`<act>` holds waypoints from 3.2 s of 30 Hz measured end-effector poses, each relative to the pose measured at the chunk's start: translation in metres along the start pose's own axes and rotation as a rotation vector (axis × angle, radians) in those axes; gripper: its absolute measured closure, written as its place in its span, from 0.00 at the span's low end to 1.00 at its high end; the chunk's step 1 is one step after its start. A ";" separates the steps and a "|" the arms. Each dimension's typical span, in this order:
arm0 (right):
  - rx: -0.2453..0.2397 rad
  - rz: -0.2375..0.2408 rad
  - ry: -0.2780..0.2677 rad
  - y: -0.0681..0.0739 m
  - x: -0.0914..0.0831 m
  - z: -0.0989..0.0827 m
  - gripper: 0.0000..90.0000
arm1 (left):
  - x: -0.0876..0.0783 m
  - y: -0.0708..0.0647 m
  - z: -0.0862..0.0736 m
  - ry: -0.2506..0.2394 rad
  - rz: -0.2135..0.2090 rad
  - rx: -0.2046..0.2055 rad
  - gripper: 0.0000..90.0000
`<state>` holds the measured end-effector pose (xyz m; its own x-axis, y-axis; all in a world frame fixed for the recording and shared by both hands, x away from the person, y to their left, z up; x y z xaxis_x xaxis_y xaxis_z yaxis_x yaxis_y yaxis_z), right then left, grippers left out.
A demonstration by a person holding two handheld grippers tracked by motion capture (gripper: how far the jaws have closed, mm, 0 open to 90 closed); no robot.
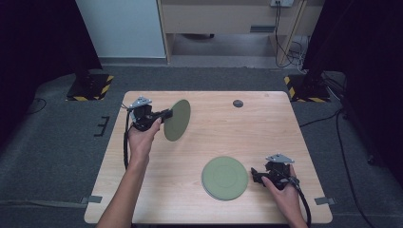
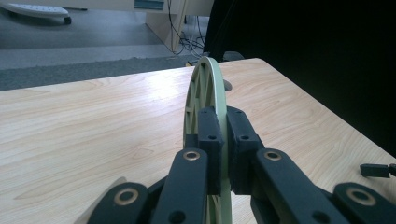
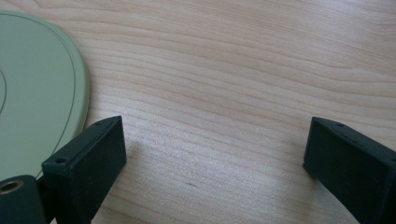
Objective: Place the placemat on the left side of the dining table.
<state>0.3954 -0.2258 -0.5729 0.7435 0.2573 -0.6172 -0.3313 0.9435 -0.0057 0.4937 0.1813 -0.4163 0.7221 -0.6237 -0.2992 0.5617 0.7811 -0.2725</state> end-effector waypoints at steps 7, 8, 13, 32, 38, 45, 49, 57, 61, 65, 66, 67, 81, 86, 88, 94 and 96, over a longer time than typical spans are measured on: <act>0.005 0.000 0.002 0.000 0.000 0.000 0.07 | -0.006 0.008 0.002 -0.005 0.017 -0.009 0.95; 0.005 0.001 0.002 0.000 0.000 0.000 0.07 | -0.006 0.009 0.002 -0.005 0.019 -0.010 0.95; 0.003 0.000 0.001 0.000 0.000 0.000 0.07 | -0.010 0.012 0.001 -0.007 0.028 -0.011 0.95; 0.004 0.000 0.001 0.000 0.000 0.000 0.07 | -0.019 0.030 -0.009 -0.005 0.054 -0.037 0.95; 0.003 0.000 0.001 0.000 0.000 0.000 0.07 | -0.022 0.037 -0.016 0.001 0.059 -0.052 0.95; 0.003 0.000 0.001 0.001 0.000 0.000 0.07 | -0.023 0.050 -0.026 0.015 0.082 -0.080 0.95; 0.003 -0.001 0.000 0.001 0.000 0.000 0.07 | -0.025 0.055 -0.031 0.017 0.092 -0.087 0.95; 0.002 0.002 0.001 0.001 0.001 0.001 0.07 | -0.032 0.064 -0.033 0.011 0.116 -0.096 0.95; 0.002 0.001 0.002 0.001 0.001 0.001 0.07 | -0.036 0.070 -0.035 0.011 0.134 -0.100 0.95; 0.002 0.002 0.001 0.001 0.001 0.001 0.07 | -0.040 0.076 -0.036 0.012 0.153 -0.102 0.95; 0.003 0.001 0.001 0.001 0.001 0.001 0.07 | -0.041 0.078 -0.037 0.010 0.156 -0.108 0.95; 0.003 0.001 0.001 0.001 0.001 0.001 0.07 | -0.042 0.079 -0.038 0.008 0.157 -0.111 0.95; 0.000 0.003 0.000 0.001 0.002 0.001 0.07 | -0.054 0.099 -0.047 0.001 0.189 -0.138 0.95; -0.001 0.003 0.000 0.001 0.002 0.001 0.07 | -0.057 0.103 -0.050 0.000 0.196 -0.143 0.95; 0.000 0.002 0.000 0.002 0.002 0.001 0.07 | -0.058 0.105 -0.051 0.001 0.200 -0.143 0.95; -0.001 0.004 0.001 0.002 0.002 0.001 0.07 | -0.060 0.110 -0.055 0.003 0.211 -0.150 0.95; -0.001 0.004 0.001 0.002 0.002 0.001 0.07 | -0.061 0.112 -0.056 0.003 0.216 -0.154 0.95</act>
<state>0.3970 -0.2234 -0.5729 0.7413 0.2610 -0.6183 -0.3348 0.9423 -0.0037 0.4901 0.3053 -0.4801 0.8171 -0.4433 -0.3685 0.3266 0.8828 -0.3377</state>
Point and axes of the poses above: each handheld gripper's, and its own axes: x roughly forward along the jaws, z roughly out of its top, y roughly to its left, the point moved 5 cm from there along x, roughly forward along the jaws, and after that the axes turned 6 degrees about -y, right-handed, at the moved point
